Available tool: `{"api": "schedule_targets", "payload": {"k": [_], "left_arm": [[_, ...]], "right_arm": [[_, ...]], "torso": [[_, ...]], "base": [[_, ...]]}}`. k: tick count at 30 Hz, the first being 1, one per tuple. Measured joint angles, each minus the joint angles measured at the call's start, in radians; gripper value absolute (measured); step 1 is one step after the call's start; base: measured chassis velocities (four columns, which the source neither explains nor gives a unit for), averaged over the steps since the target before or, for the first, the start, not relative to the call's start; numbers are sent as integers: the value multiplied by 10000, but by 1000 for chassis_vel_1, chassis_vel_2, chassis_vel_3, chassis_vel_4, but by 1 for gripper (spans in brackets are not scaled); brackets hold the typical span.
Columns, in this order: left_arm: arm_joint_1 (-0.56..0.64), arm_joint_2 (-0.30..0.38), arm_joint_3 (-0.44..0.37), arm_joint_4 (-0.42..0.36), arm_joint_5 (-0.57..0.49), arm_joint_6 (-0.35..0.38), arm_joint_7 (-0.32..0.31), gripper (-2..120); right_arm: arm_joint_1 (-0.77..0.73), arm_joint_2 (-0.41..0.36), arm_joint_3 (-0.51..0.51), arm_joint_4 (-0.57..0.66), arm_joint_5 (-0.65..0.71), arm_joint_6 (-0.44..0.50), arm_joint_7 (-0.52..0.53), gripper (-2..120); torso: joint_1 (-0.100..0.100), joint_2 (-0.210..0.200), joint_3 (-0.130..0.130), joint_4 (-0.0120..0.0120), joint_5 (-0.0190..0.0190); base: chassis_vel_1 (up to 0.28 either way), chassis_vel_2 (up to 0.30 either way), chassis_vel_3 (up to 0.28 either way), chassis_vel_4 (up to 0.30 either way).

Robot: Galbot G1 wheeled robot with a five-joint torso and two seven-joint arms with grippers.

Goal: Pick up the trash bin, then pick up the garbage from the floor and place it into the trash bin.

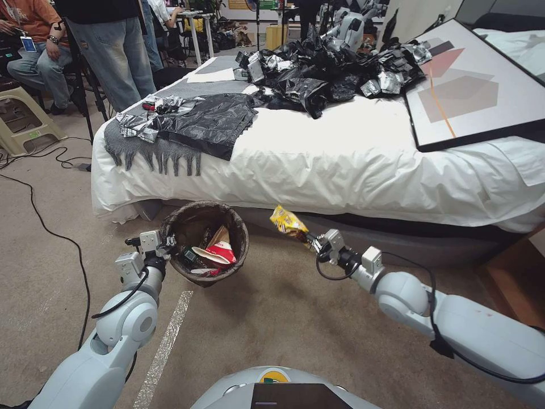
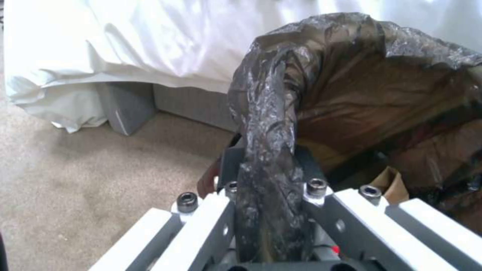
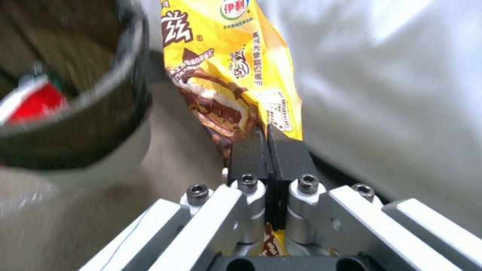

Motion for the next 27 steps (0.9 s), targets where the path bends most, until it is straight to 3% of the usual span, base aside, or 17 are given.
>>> {"api": "schedule_targets", "payload": {"k": [7,15,27], "left_arm": [[126,-19,-6,-85,71,-9,7,5],[178,34,137,-229,121,0,24,5],[108,32,404,-237,230,65,54,5]], "right_arm": [[-112,-230,1106,1451,670,-191,656,0],[183,339,2012,3030,1573,-596,1200,0],[1140,861,795,3488,1773,-563,729,0]], "torso": [[0,0,1,-3,2],[0,0,1,-3,-2],[0,0,1,-3,-2]], "base": [[0,0,0,0],[0,0,0,0],[0,0,0,0]]}}
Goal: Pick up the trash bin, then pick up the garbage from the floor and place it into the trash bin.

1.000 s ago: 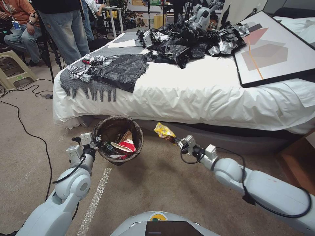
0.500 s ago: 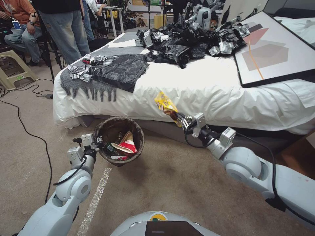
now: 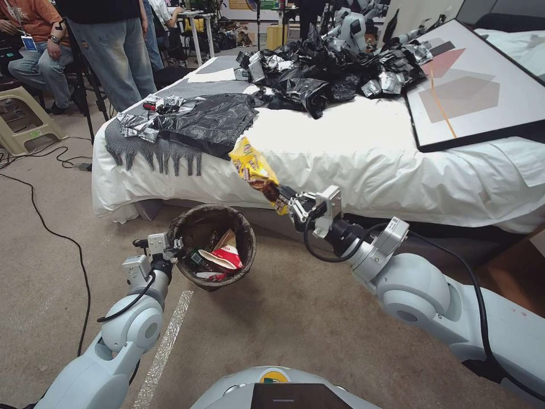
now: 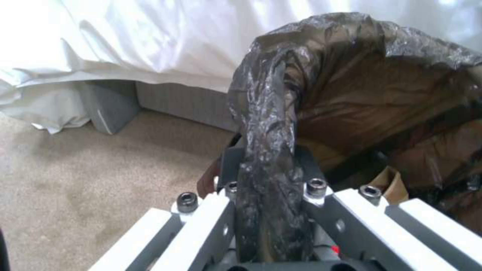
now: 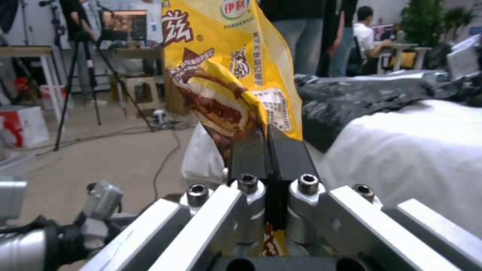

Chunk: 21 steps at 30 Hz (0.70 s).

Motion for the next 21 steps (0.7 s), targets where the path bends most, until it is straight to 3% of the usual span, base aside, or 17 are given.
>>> {"api": "schedule_targets", "payload": {"k": [15,21], "left_arm": [[-73,-56,85,-43,45,52,0,5],[-27,-82,52,-138,30,52,-3,5]], "right_arm": [[1891,704,-3040,-670,-201,-22,-159,0],[2138,1393,-4287,-1429,-596,-70,-116,0]], "torso": [[0,0,0,-1,-1],[0,0,0,0,0]], "base": [[0,0,0,0],[0,0,0,0]]}}
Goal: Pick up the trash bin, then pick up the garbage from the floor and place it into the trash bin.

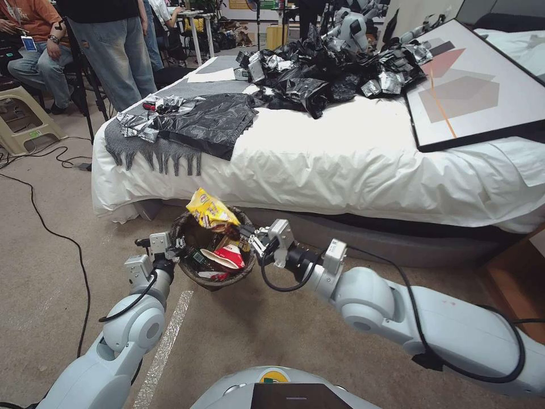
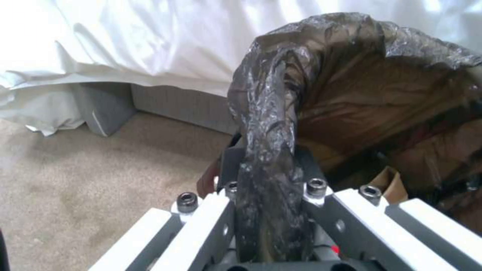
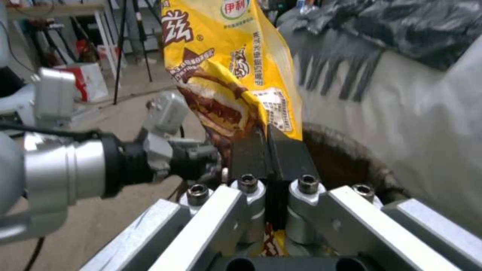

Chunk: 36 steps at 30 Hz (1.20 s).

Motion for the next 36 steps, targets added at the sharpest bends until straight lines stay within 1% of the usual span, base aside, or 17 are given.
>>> {"api": "schedule_targets", "payload": {"k": [2,4,9,12,19,20,21,24,25,28,29,33,34,35,36], "left_arm": [[8,-3,-2,-20,-4,0,0,5],[38,-6,-31,-108,-12,1,-1,5],[65,-6,-57,-186,-28,1,0,5],[75,-33,-72,-228,-37,1,0,5],[115,-33,-123,-332,-62,1,1,5],[116,-32,-132,-341,-70,1,2,5],[116,-32,-132,-341,-70,1,2,5],[116,-32,-136,-364,-81,1,3,5],[116,-32,-136,-364,-81,1,3,5],[121,-40,-136,-369,-83,-3,5,5],[121,-40,-136,-369,-83,-3,5,5],[126,-40,-136,-369,-85,-13,13,5],[126,-40,-136,-369,-85,-13,13,5],[124,-40,-136,-367,-86,-15,13,5],[121,-41,-133,-364,-86,-17,14,5]], "right_arm": [[18,94,-114,-120,-77,0,13,0],[77,378,-420,-523,-265,2,51,0],[202,631,-648,-867,-338,11,78,0],[331,961,-907,-1251,-401,8,156,0],[486,1209,-1202,-1597,-484,1,322,0],[512,1242,-1238,-1667,-521,4,336,4],[512,1242,-1238,-1667,-521,4,336,4],[538,1325,-1298,-1799,-560,8,435,18],[538,1325,-1298,-1799,-560,8,435,18],[548,1344,-1332,-1839,-577,0,474,32],[548,1344,-1332,-1839,-577,0,474,32],[612,1367,-1370,-1904,-583,-2,500,52],[612,1367,-1370,-1904,-583,-2,500,52],[624,1384,-1374,-1921,-583,-6,516,54],[646,1404,-1386,-1946,-584,-8,542,61]], "torso": [[0,0,0,1,0],[0,0,0,1,0],[0,0,0,0,0],[0,0,0,1,0],[0,0,0,0,0],[0,0,0,1,0],[0,0,0,1,0],[0,0,0,1,0],[0,0,0,1,0],[0,0,0,1,0],[0,0,0,1,0],[0,0,0,1,1],[0,0,0,1,1],[0,0,0,0,0],[0,0,0,1,1]], "base": [[0,0,0,0],[0,0,0,0],[0,0,0,0],[0,0,0,0],[0,0,0,0],[0,0,0,0],[0,0,0,0],[0,0,0,0],[0,0,0,0],[0,0,0,0],[0,0,0,0],[0,0,0,0],[0,0,0,0],[0,0,0,0],[0,0,0,0]]}}
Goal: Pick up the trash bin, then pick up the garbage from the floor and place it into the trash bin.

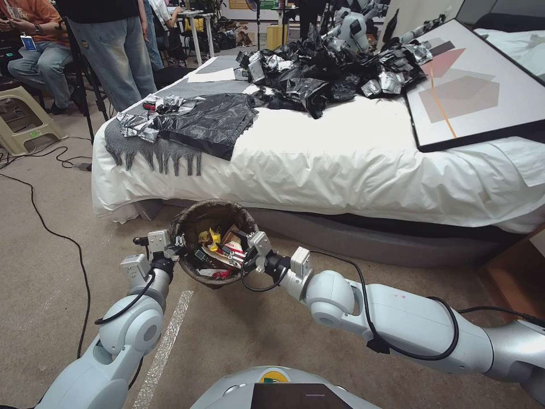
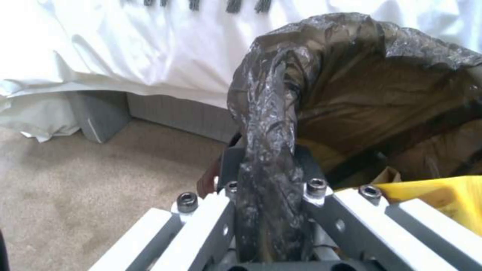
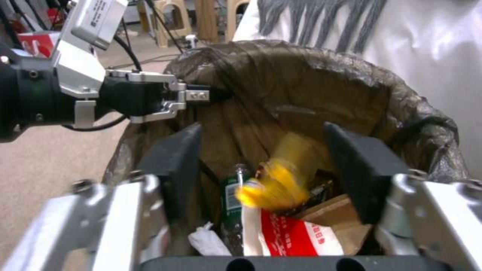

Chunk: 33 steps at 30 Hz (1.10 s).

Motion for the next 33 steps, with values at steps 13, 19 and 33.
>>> {"api": "schedule_targets", "payload": {"k": [13,19,33], "left_arm": [[-66,42,62,81,-16,-2,-15,5],[63,29,48,81,63,-1,-19,5],[280,-98,-18,91,507,-112,16,5]], "right_arm": [[-168,-93,810,720,481,56,164,92],[-683,-407,2599,1585,918,-1,484,97],[-6708,-792,10510,3647,667,-1118,1213,100]], "torso": [[0,0,0,0,1],[0,0,0,1,1],[0,0,-1,-1,4]], "base": [[0,0,0,0],[0,0,0,0],[0,0,0,0]]}}
